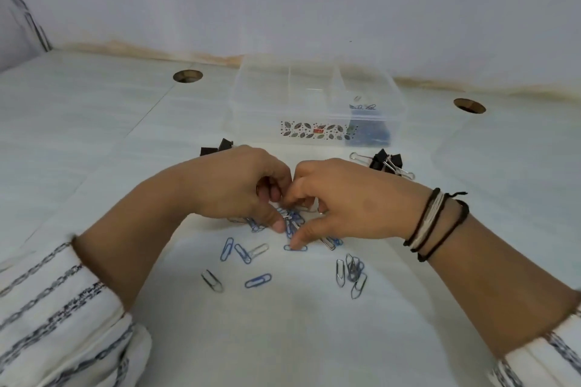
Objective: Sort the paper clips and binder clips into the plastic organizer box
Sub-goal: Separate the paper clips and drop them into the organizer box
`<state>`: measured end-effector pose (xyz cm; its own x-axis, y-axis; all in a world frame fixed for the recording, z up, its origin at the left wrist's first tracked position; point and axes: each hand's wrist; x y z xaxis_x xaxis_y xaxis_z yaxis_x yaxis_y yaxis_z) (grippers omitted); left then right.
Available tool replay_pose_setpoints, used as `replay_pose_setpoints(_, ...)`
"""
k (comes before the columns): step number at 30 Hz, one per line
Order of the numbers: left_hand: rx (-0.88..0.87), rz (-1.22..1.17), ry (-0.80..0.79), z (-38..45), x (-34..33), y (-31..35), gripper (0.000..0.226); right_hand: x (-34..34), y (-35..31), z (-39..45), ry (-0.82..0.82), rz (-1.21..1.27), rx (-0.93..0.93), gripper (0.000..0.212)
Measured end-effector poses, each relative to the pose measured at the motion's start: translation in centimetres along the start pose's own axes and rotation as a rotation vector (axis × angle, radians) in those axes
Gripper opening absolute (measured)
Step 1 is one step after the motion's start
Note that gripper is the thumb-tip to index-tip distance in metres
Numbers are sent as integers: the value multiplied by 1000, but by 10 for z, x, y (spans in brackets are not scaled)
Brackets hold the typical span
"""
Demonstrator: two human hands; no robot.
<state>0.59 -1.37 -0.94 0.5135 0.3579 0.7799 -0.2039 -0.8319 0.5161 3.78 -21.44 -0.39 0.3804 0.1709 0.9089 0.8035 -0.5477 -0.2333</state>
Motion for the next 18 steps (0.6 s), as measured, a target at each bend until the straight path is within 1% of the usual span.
replay_pose_setpoints(3,-11,4,18,0,0,-2,15,-1,-1,3,32,12,17,36)
replay_pose_setpoints(5,-28,33,23,-1,1,-1,13,-1,-1,4,47,18,22,28)
replay_pose_setpoints(8,-54,56,11,-4,0,3,16,-2,-3,3,57,40,29,18)
replay_pose_setpoints(13,-49,64,30,-7,-2,11,26,-4,-9,1,95,-6,13,14)
replay_pose_setpoints(16,-40,59,53,-6,-3,11,22,-1,-5,-1,126,-10,-4,17)
replay_pose_setpoints(18,-45,38,79,-5,-3,9,23,3,0,-4,163,37,-20,20)
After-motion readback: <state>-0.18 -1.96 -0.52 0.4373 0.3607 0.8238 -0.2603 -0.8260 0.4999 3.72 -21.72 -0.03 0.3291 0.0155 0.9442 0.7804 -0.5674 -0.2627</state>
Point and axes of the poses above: each hand's wrist, its own z-axis towards the middle knuckle, its own x-axis out of the back of the hand, y = z × x, and after that the axes turned 11 degrees about -y, right-handed
